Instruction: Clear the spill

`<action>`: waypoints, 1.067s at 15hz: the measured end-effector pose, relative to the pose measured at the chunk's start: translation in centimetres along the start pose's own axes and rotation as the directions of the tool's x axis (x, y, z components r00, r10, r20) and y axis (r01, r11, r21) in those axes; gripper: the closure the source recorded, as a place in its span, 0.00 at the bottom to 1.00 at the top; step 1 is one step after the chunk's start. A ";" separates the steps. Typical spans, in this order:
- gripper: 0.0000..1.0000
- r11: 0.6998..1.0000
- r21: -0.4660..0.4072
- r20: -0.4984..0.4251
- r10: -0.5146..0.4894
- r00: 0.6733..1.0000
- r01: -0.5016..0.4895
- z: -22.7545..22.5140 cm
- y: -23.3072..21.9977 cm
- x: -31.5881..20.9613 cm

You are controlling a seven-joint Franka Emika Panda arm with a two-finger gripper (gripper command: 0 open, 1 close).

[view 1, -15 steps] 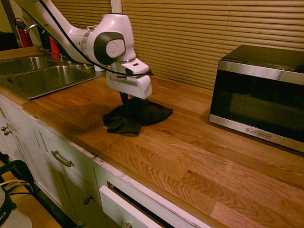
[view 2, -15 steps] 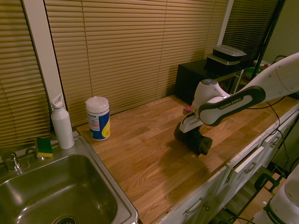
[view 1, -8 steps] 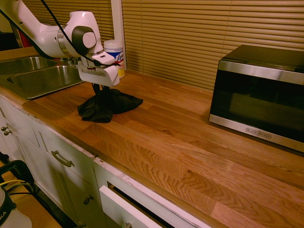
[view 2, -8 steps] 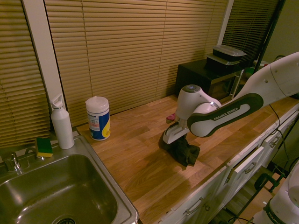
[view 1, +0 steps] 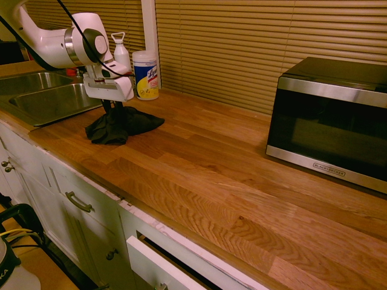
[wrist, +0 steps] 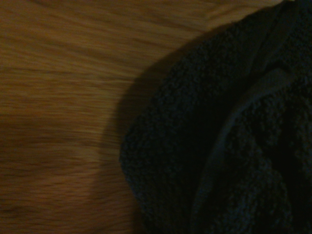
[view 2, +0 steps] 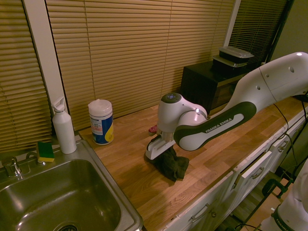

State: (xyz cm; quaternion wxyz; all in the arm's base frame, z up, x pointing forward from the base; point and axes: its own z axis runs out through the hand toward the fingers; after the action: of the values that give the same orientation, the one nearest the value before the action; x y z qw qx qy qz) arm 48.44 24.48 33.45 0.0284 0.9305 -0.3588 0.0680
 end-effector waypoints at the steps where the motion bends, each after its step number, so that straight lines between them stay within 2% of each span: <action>1: 1.00 1.000 0.002 0.003 -0.003 1.000 0.003 -0.1 -0.9 -0.6; 5: 1.00 1.000 0.014 0.011 -0.007 1.000 0.006 -0.5 -3.5 -2.9; 6: 0.00 1.000 0.015 0.013 -0.007 1.000 0.007 -0.6 -4.0 -3.3; 16: 0.00 1.000 -0.003 0.020 -0.014 1.000 0.014 -0.9 -5.6 -4.0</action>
State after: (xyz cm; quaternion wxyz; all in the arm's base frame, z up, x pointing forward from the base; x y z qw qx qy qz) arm 49.20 31.35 33.72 0.0266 0.9337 -0.3524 0.0579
